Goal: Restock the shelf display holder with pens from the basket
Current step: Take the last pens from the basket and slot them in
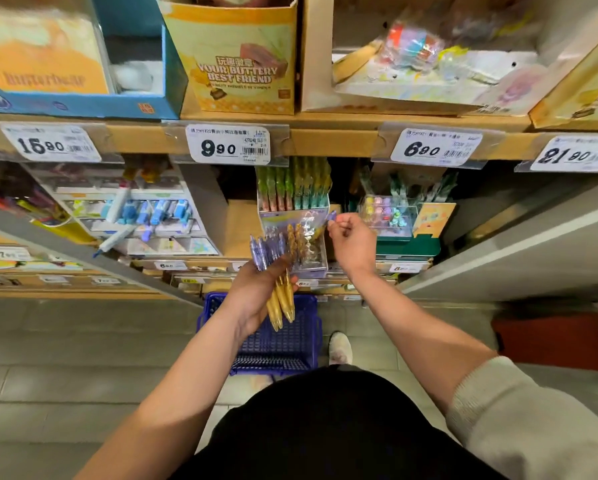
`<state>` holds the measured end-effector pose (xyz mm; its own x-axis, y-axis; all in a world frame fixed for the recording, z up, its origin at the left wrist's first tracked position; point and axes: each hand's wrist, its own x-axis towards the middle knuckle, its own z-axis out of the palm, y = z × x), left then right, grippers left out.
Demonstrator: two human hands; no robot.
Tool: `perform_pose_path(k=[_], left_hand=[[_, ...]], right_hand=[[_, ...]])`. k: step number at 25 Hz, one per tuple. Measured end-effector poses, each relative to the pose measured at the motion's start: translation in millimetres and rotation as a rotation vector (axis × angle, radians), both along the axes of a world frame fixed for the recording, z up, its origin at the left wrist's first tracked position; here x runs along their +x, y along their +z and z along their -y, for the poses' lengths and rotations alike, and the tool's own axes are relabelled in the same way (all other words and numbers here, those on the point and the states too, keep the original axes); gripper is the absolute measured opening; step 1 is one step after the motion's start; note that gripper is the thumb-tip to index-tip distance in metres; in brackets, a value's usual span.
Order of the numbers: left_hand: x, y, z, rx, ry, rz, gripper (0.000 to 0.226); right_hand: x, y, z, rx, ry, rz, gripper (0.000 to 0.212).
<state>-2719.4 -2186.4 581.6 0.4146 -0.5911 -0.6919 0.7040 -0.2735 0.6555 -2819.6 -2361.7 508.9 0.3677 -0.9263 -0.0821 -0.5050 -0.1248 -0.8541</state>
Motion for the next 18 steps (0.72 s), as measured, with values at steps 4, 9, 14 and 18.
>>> perform_pose_path(k=[4, 9, 14, 18], left_hand=[[6.3, -2.6, -0.3, 0.002, 0.019, 0.005, 0.018], [12.6, -6.0, 1.3, 0.016, -0.009, 0.061, 0.024], [17.3, -7.7, 0.9, 0.004, -0.005, 0.057, 0.028], [18.2, -8.6, 2.4, 0.010, -0.025, 0.080, 0.030]], right_hand=[[4.6, -10.1, 1.8, -0.118, 0.185, -0.125, 0.005], [13.2, -16.3, 7.6, -0.141, 0.349, -0.339, 0.006], [20.3, -15.6, 9.5, -0.088, 0.339, -0.432, 0.009], [16.7, -3.9, 13.0, 0.075, 0.296, -0.496, 0.013]])
